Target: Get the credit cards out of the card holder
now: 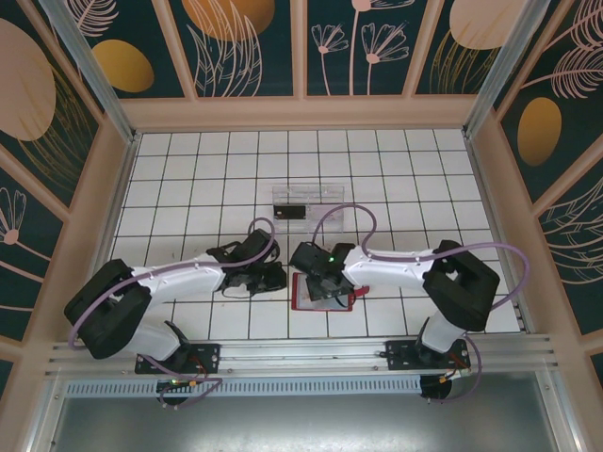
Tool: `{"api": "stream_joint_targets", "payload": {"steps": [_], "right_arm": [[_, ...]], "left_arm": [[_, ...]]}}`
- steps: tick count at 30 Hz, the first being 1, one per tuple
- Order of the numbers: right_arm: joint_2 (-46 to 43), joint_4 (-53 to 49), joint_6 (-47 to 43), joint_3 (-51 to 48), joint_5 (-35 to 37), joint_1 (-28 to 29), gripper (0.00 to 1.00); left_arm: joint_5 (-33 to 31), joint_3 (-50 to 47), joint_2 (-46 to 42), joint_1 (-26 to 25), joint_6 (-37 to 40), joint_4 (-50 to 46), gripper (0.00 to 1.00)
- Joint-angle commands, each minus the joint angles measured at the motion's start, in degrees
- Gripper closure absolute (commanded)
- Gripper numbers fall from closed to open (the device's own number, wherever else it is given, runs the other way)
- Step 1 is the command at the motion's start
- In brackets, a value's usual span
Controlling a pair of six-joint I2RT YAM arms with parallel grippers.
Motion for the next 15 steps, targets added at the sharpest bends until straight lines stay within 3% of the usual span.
{"api": "stream_joint_targets", "payload": {"steps": [1,15], "right_arm": [[-2.9,-0.7,2.0,-2.3,1.2,-0.8,0.43],[-8.9,2.4,2.9,-7.8,-0.9,-3.5,0.43]], "left_arm": [[2.5,2.4,1.7,-1.1,1.4,0.8,0.87],[8.0,5.4,8.7,-5.6,-0.9,6.1,0.99]]}}
